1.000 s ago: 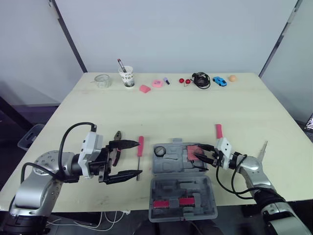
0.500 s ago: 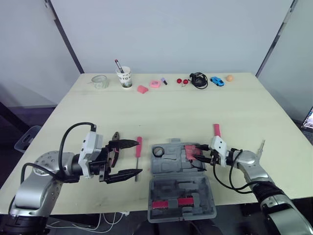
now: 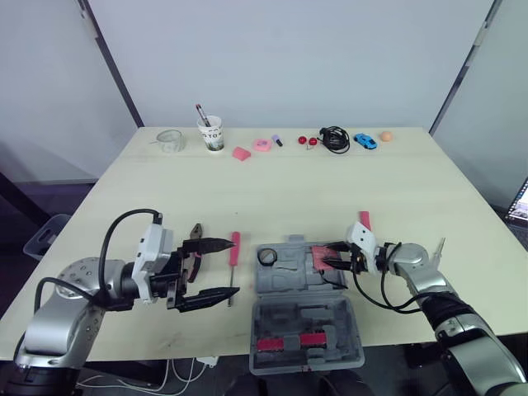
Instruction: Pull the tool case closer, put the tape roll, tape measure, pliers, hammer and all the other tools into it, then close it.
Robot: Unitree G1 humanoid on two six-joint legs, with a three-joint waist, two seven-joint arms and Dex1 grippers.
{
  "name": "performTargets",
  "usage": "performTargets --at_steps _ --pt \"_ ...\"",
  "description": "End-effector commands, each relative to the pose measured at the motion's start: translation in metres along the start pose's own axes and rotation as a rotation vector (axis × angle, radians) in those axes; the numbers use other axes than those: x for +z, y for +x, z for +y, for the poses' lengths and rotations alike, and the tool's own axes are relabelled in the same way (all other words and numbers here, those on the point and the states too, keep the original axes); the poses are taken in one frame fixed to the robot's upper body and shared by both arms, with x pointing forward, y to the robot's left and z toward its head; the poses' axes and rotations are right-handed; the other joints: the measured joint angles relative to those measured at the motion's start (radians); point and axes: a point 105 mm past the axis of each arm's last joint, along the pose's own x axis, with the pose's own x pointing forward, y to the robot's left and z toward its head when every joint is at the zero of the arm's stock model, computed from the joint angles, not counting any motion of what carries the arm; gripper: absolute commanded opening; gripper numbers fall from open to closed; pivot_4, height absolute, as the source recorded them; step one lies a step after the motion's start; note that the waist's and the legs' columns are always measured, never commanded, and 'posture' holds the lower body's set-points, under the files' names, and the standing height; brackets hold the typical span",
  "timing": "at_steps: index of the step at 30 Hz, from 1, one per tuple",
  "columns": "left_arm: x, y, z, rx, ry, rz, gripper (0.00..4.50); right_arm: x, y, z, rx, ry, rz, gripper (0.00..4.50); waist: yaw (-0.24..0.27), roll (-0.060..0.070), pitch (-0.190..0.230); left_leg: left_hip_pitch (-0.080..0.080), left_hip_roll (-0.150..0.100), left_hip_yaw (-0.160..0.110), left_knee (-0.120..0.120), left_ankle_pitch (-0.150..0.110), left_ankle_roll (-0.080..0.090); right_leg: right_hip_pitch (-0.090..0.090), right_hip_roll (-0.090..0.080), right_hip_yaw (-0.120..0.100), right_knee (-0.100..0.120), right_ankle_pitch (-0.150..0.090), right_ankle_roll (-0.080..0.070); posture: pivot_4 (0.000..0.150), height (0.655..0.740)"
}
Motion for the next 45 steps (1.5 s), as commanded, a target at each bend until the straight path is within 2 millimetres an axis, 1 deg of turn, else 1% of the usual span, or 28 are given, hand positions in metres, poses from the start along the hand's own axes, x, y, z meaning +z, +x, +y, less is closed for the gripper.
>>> performTargets --at_steps 1,2,4,6,9,11,14,18,21,24,26,28,31,34,37,41,43,45 --pt "0.005 -0.001 0.000 0.011 0.031 -0.009 4.50 -0.031 -0.004 0.011 -0.003 0.066 0.091 2.10 0.000 0.000 0.000 0.000 0.000 0.000 0.000 0.000 0.000 0.000 0.000 0.000 0.000 0.000 0.000 0.150 0.7400" --pt "0.005 -0.002 0.000 0.016 0.028 -0.011 4.50 -0.025 -0.005 0.009 -0.008 0.051 0.058 2.10 0.001 0.001 0.000 0.000 0.000 0.000 0.000 0.000 0.000 0.000 0.000 0.000 0.000 0.000 0.000 0.150 0.7400" --pt "0.003 -0.004 0.001 0.041 0.013 -0.022 4.50 -0.004 -0.008 0.006 -0.033 0.032 -0.062 2.10 0.002 0.001 0.001 -0.001 0.000 0.000 0.000 0.000 0.000 0.000 0.000 0.000 0.000 0.000 0.000 0.150 0.7400" --pt "0.001 -0.006 0.002 0.058 0.003 -0.025 4.50 0.007 -0.012 0.005 -0.048 0.020 -0.123 2.10 0.003 0.002 0.002 -0.002 0.000 0.000 -0.001 0.000 0.000 0.000 0.000 0.000 -0.001 0.000 0.000 0.150 0.7400" --pt "-0.004 -0.009 0.003 0.095 -0.027 -0.026 4.50 0.026 -0.023 0.006 -0.057 -0.016 -0.208 2.10 0.002 0.004 0.004 -0.004 0.000 0.000 -0.002 0.000 0.000 -0.002 0.000 0.000 -0.002 0.000 0.000 0.150 0.7400" --pt "-0.008 -0.014 0.007 0.147 -0.046 -0.030 4.50 0.037 -0.034 0.006 -0.077 -0.033 -0.256 2.10 0.003 0.006 0.006 -0.005 0.000 0.000 -0.002 0.000 0.000 -0.003 0.000 0.000 -0.002 0.000 0.000 0.150 0.7400" --pt "-0.012 -0.022 0.011 0.220 -0.072 -0.041 4.50 0.044 -0.051 0.006 -0.116 -0.043 -0.291 2.10 0.003 0.008 0.008 -0.005 0.000 0.000 -0.002 0.000 0.000 -0.003 0.000 0.000 -0.002 0.000 0.000 0.150 0.7400" --pt "-0.021 -0.034 0.017 0.349 -0.112 -0.048 4.50 0.045 -0.077 0.001 -0.223 -0.026 -0.313 2.10 0.004 0.008 0.008 -0.005 0.000 0.000 -0.003 0.000 0.000 -0.003 -0.001 0.000 -0.003 0.000 0.001 0.150 0.7400" --pt "-0.031 -0.043 0.018 0.427 -0.130 -0.031 4.50 0.039 -0.098 -0.002 -0.306 0.008 -0.317 2.10 0.005 0.008 0.008 -0.005 0.000 0.000 -0.003 0.000 0.000 -0.003 -0.001 0.000 -0.004 0.000 0.000 0.150 0.7400" --pt "-0.042 -0.053 0.019 0.512 -0.135 -0.020 4.50 0.027 -0.117 -0.003 -0.389 0.054 -0.307 2.10 0.006 0.007 0.009 -0.005 0.000 0.000 -0.003 0.000 0.000 -0.003 -0.002 0.000 -0.005 0.000 0.000 0.150 0.7400" --pt "-0.050 -0.061 0.017 0.562 -0.144 -0.011 4.50 0.018 -0.132 0.000 -0.435 0.080 -0.296 2.10 0.006 0.007 0.009 -0.005 0.000 0.000 -0.003 0.000 0.000 -0.003 -0.002 0.000 -0.005 0.000 0.000 0.150 0.7400" --pt "-0.054 -0.066 0.015 0.594 -0.145 -0.006 4.50 0.013 -0.140 0.003 -0.460 0.096 -0.298 2.10 0.006 0.007 0.009 -0.005 0.000 0.000 -0.003 0.000 0.000 -0.003 -0.002 0.000 -0.006 0.000 0.000 0.150 0.7400" --pt "-0.067 -0.082 0.008 0.678 -0.195 -0.009 4.50 -0.003 -0.166 0.009 -0.569 0.156 -0.311 2.10 0.005 0.007 0.009 -0.005 0.000 0.000 -0.004 0.000 0.000 -0.003 -0.002 0.000 -0.006 0.000 0.000 0.150 0.7400" --pt "-0.080 -0.098 0.000 0.752 -0.242 0.018 4.50 -0.022 -0.190 0.020 -0.645 0.203 -0.280 2.89 0.005 0.007 0.009 -0.005 0.000 0.000 -0.005 0.000 0.000 -0.003 -0.003 0.000 -0.008 0.000 0.000 0.150 0.7400" --pt "-0.088 -0.109 -0.005 0.805 -0.264 0.037 4.50 -0.035 -0.207 0.029 -0.697 0.229 -0.255 4.29 0.005 0.006 0.009 -0.005 0.001 -0.003 -0.007 0.000 0.000 -0.003 -0.004 0.000 -0.010 0.000 0.000 0.150 0.7400" --pt "-0.093 -0.120 -0.010 0.863 -0.280 0.043 4.50 -0.050 -0.227 0.040 -0.758 0.271 -0.242 4.29 0.005 0.006 0.009 -0.004 0.001 -0.004 -0.008 0.000 0.000 -0.003 -0.006 0.000 -0.012 0.000 0.000 0.150 0.7400" --pt "-0.105 -0.130 -0.018 0.907 -0.310 0.070 4.50 -0.064 -0.241 0.050 -0.794 0.303 -0.221 4.29 0.005 0.005 0.008 -0.005 0.001 -0.004 -0.011 0.000 0.000 -0.003 -0.006 0.000 -0.015 0.000 0.000 0.150 0.7400" --pt "-0.114 -0.137 -0.026 0.939 -0.329 0.096 4.50 -0.073 -0.249 0.056 -0.819 0.317 -0.202 4.29 0.005 0.005 0.007 -0.004 0.000 -0.004 -0.015 0.000 0.000 -0.003 -0.007 0.000 -0.018 0.000 0.000 0.150 0.7400"
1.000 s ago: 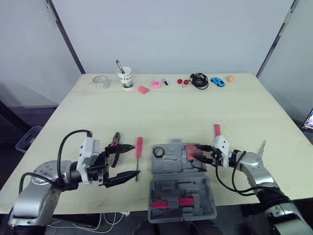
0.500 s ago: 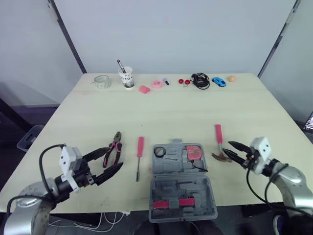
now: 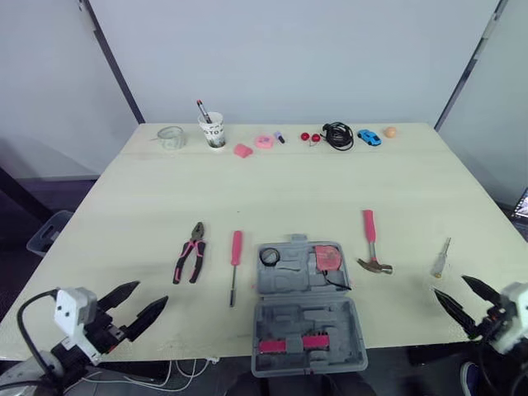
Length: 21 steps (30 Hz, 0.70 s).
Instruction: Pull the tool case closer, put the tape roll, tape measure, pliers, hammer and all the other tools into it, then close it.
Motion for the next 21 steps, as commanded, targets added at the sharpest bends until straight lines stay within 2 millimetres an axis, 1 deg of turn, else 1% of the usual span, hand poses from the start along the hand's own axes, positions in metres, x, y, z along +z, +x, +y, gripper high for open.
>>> performTargets --at_steps 1,4,7,8,10,12,14,16,19,21 --pt "-0.011 -0.019 0.010 0.085 0.004 0.016 4.50 0.000 -0.022 -0.014 -0.074 -0.015 -0.022 4.29 -0.001 0.000 0.000 0.000 0.000 0.000 -0.001 0.000 0.000 0.000 0.000 0.000 -0.001 0.000 0.000 0.150 0.7400" --pt "-0.015 -0.025 0.011 0.119 -0.014 0.009 4.50 -0.008 -0.034 -0.021 -0.120 -0.001 -0.009 4.29 -0.001 -0.001 0.000 0.000 0.000 0.001 -0.004 0.000 0.000 0.000 0.000 0.000 -0.002 0.000 0.000 0.150 0.7400" --pt "-0.020 -0.027 0.009 0.130 -0.022 0.014 4.50 -0.017 -0.041 -0.024 -0.135 0.001 0.015 4.29 -0.001 -0.001 0.000 0.000 0.000 0.000 -0.004 0.000 0.000 -0.001 -0.002 0.000 -0.002 0.000 0.000 0.150 0.7400" --pt "-0.021 -0.027 0.009 0.130 -0.023 0.017 4.50 -0.019 -0.042 -0.025 -0.139 0.002 0.019 4.29 -0.001 -0.001 0.000 0.001 0.000 0.000 -0.004 0.000 0.000 0.000 -0.006 0.000 -0.002 0.000 0.000 0.150 0.7400" --pt "-0.022 -0.027 0.008 0.130 -0.024 0.019 4.50 -0.022 -0.044 -0.027 -0.141 0.004 0.021 4.29 -0.001 -0.001 0.000 0.001 0.000 0.000 -0.003 -0.002 -0.004 0.000 -0.008 -0.001 -0.001 0.000 0.000 0.150 0.7400" --pt "-0.022 -0.027 0.007 0.133 -0.023 0.014 4.50 -0.022 -0.042 -0.028 -0.138 -0.001 0.019 4.29 -0.001 -0.001 0.000 0.001 0.000 0.001 -0.003 -0.002 -0.004 0.000 -0.010 -0.003 -0.001 0.000 0.000 0.150 0.7400" --pt "-0.020 -0.024 0.006 0.134 -0.017 0.004 4.50 -0.017 -0.038 -0.030 -0.129 -0.009 0.004 4.29 -0.001 -0.001 0.000 0.001 -0.001 0.001 -0.004 -0.002 -0.004 0.000 -0.010 -0.003 -0.002 0.000 0.000 0.150 0.7400" --pt "-0.013 -0.018 0.006 0.136 -0.009 -0.023 4.50 -0.010 -0.031 -0.029 -0.107 -0.025 -0.018 4.29 -0.001 -0.001 0.000 0.001 -0.001 0.001 -0.004 -0.002 -0.004 -0.001 -0.010 -0.003 -0.002 0.000 0.000 0.150 0.7400" --pt "-0.004 -0.006 0.004 0.123 0.031 -0.036 4.50 0.002 -0.016 -0.024 -0.054 -0.053 -0.042 4.29 0.000 -0.001 0.000 0.001 -0.001 0.001 -0.003 -0.002 -0.003 0.000 -0.010 -0.003 -0.001 0.000 0.000 0.150 0.7400" --pt "0.004 0.006 0.002 0.114 0.046 -0.047 4.50 0.008 -0.002 -0.016 0.011 -0.107 -0.034 4.29 0.000 0.000 0.000 0.001 -0.001 0.001 -0.003 0.000 0.000 0.000 -0.008 -0.003 -0.001 0.000 0.000 0.150 0.7400"
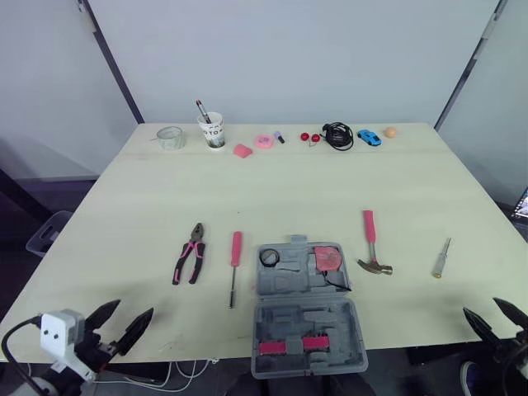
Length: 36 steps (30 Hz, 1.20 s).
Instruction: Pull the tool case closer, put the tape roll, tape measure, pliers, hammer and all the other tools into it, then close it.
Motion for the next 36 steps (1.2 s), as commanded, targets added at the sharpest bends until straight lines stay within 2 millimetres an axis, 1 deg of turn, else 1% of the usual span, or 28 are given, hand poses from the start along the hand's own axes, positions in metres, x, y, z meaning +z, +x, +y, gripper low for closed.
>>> performTargets --at_steps 1,3,5,7,9,11,13,17,19,23,27,31,36 --pt "0.018 0.017 -0.006 -0.018 0.055 -0.030 4.50 0.021 0.019 0.012 0.112 -0.106 -0.023 4.29 0.000 0.000 0.000 0.000 0.000 0.000 0.000 0.000 0.000 0.000 0.001 0.000 0.000 0.000 0.000 0.150 0.7400" --pt "0.027 0.027 -0.006 -0.003 0.057 -0.053 4.50 0.030 0.032 0.024 0.188 -0.116 -0.039 4.29 0.001 -0.001 -0.001 0.000 0.000 0.000 0.000 0.000 0.000 0.001 0.003 0.000 0.000 0.000 0.000 0.150 0.7400" --pt "0.034 0.039 -0.004 0.031 0.071 -0.061 4.50 0.044 0.047 0.041 0.281 -0.137 -0.071 4.29 0.001 -0.001 -0.001 0.000 0.000 0.000 0.000 0.000 0.000 0.001 0.004 0.000 0.001 0.000 0.000 0.150 0.7400" --pt "0.038 0.049 -0.004 0.057 0.087 -0.049 4.50 0.057 0.060 0.055 0.353 -0.159 -0.106 4.29 0.001 0.000 0.000 0.000 -0.001 0.000 0.000 0.000 0.000 0.001 0.004 0.000 0.001 0.000 0.000 0.150 0.7400" --pt "0.041 0.056 -0.004 0.076 0.098 -0.038 4.50 0.066 0.068 0.064 0.402 -0.177 -0.129 4.29 0.001 0.000 0.000 0.000 -0.001 0.000 0.000 0.000 0.000 0.001 0.005 0.000 0.001 0.000 0.001 0.150 0.7400" --pt "0.045 0.067 -0.003 0.105 0.106 -0.019 4.50 0.079 0.081 0.082 0.502 -0.201 -0.157 4.29 0.003 0.000 0.000 0.000 -0.001 0.000 0.000 0.000 0.000 0.001 0.005 0.000 0.001 0.001 0.001 0.150 0.7400" --pt "0.047 0.078 -0.006 0.121 0.095 0.001 4.50 0.089 0.089 0.096 0.585 -0.210 -0.176 4.29 0.004 0.000 0.000 0.000 -0.002 0.000 0.001 0.000 0.000 0.001 0.006 -0.001 0.001 0.002 0.003 0.150 0.7400" --pt "0.048 0.096 -0.013 0.137 0.088 0.034 4.50 0.104 0.101 0.119 0.725 -0.233 -0.195 4.29 0.007 0.000 0.000 0.000 -0.002 -0.001 0.002 0.000 0.000 0.002 0.008 -0.002 0.002 0.002 0.004 0.150 0.7400" --pt "0.048 0.104 -0.013 0.175 0.079 0.037 4.50 0.112 0.106 0.127 0.766 -0.248 -0.210 4.29 0.008 -0.001 0.000 0.000 -0.003 -0.001 0.002 0.000 0.000 0.002 0.008 -0.002 0.002 0.003 0.004 0.150 0.7400" --pt "0.045 0.119 -0.016 0.233 0.077 0.075 4.50 0.123 0.116 0.140 0.828 -0.274 -0.239 4.29 0.016 -0.001 0.000 -0.001 -0.003 -0.002 0.001 0.000 0.000 0.002 0.008 -0.003 0.002 0.003 0.004 0.150 0.7400" --pt "0.045 0.132 -0.017 0.272 0.046 0.147 4.50 0.137 0.120 0.154 0.892 -0.294 -0.275 4.29 0.023 -0.001 0.000 -0.002 -0.003 -0.001 0.002 0.000 0.000 0.001 0.009 -0.004 0.002 0.003 0.004 0.150 0.7400" --pt "0.040 0.145 -0.021 0.278 0.033 0.194 4.50 0.146 0.121 0.164 0.957 -0.299 -0.287 4.29 0.025 -0.001 0.000 -0.001 -0.003 -0.001 0.003 0.001 0.000 0.002 0.010 -0.004 0.003 0.003 0.004 0.150 0.7400" --pt "0.030 0.155 -0.024 0.292 -0.012 0.232 4.50 0.153 0.119 0.175 1.030 -0.291 -0.284 4.29 0.024 -0.001 0.000 -0.002 -0.003 -0.002 0.003 0.001 0.000 0.002 0.010 -0.005 0.003 0.003 0.004 0.150 0.7400"
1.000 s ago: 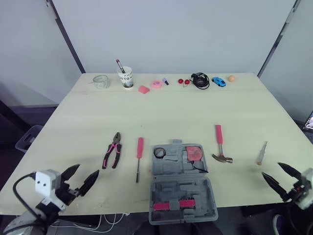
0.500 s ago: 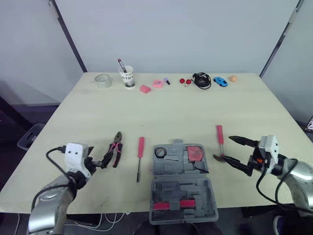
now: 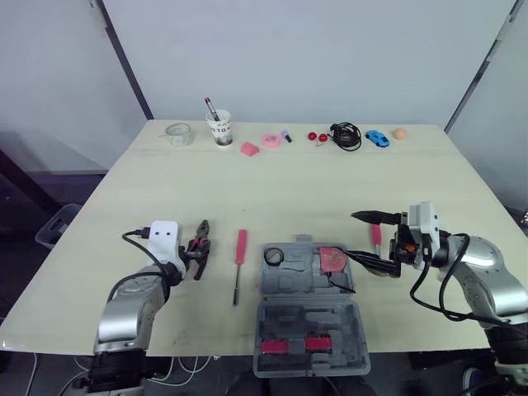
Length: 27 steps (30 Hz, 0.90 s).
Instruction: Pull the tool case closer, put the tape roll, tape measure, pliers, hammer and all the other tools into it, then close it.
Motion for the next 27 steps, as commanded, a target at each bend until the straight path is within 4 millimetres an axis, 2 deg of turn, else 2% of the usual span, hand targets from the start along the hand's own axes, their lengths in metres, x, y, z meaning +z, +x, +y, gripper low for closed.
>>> performTargets --at_steps 1,7,17,20,21,23,24,27 --pt "0.003 0.003 0.000 0.015 0.004 -0.002 4.50 0.017 0.006 0.003 0.047 -0.046 -0.031 4.29 -0.003 0.000 0.000 0.000 0.000 0.000 0.000 0.000 0.000 0.000 0.000 0.000 0.000 0.000 0.000 0.150 0.7400" --pt "0.001 0.012 -0.004 0.022 0.005 0.028 4.50 0.017 0.009 0.002 0.049 -0.057 -0.027 4.29 0.000 0.000 0.000 -0.001 0.000 0.000 0.000 0.000 0.000 0.000 0.000 -0.002 0.000 0.000 0.000 0.150 0.7400" --pt "0.000 0.015 -0.008 0.005 -0.025 0.043 4.50 0.016 0.011 0.002 0.043 -0.068 -0.029 4.29 0.000 0.000 0.000 -0.001 0.000 -0.001 0.001 0.000 0.000 0.000 0.000 -0.002 0.000 0.000 0.000 0.150 0.7400" --pt "0.002 0.015 -0.007 0.015 -0.010 0.030 3.79 0.017 0.013 0.004 0.054 -0.058 -0.042 4.50 0.000 0.000 0.000 -0.001 0.000 -0.001 0.001 0.000 0.000 0.000 0.000 -0.002 0.000 0.000 0.000 0.150 0.7400" --pt "0.003 0.015 -0.007 0.017 -0.005 0.028 3.39 0.017 0.013 0.004 0.056 -0.057 -0.043 4.50 0.000 0.000 0.000 -0.001 0.000 -0.001 0.001 0.000 0.000 0.000 0.000 -0.002 0.000 0.000 0.000 0.150 0.7400" --pt "0.002 0.015 -0.007 0.015 -0.005 0.030 3.07 0.016 0.013 0.005 0.057 -0.054 -0.041 4.50 0.000 0.000 0.000 -0.001 0.000 -0.001 0.001 0.000 0.000 0.000 0.000 -0.002 0.000 0.000 0.000 0.150 0.7400" --pt "0.002 0.015 -0.007 0.014 -0.002 0.033 2.55 0.015 0.013 0.005 0.057 -0.054 -0.040 4.50 0.000 0.000 0.000 -0.001 0.000 -0.001 0.001 0.000 0.000 0.000 0.000 -0.002 0.000 0.000 0.000 0.150 0.7400" --pt "0.000 0.015 -0.006 0.016 -0.002 0.038 2.54 0.014 0.014 0.005 0.057 -0.052 -0.038 4.50 0.000 0.000 0.000 -0.001 0.000 -0.001 0.001 0.000 0.000 0.000 0.000 -0.002 0.000 0.000 0.000 0.150 0.7400"
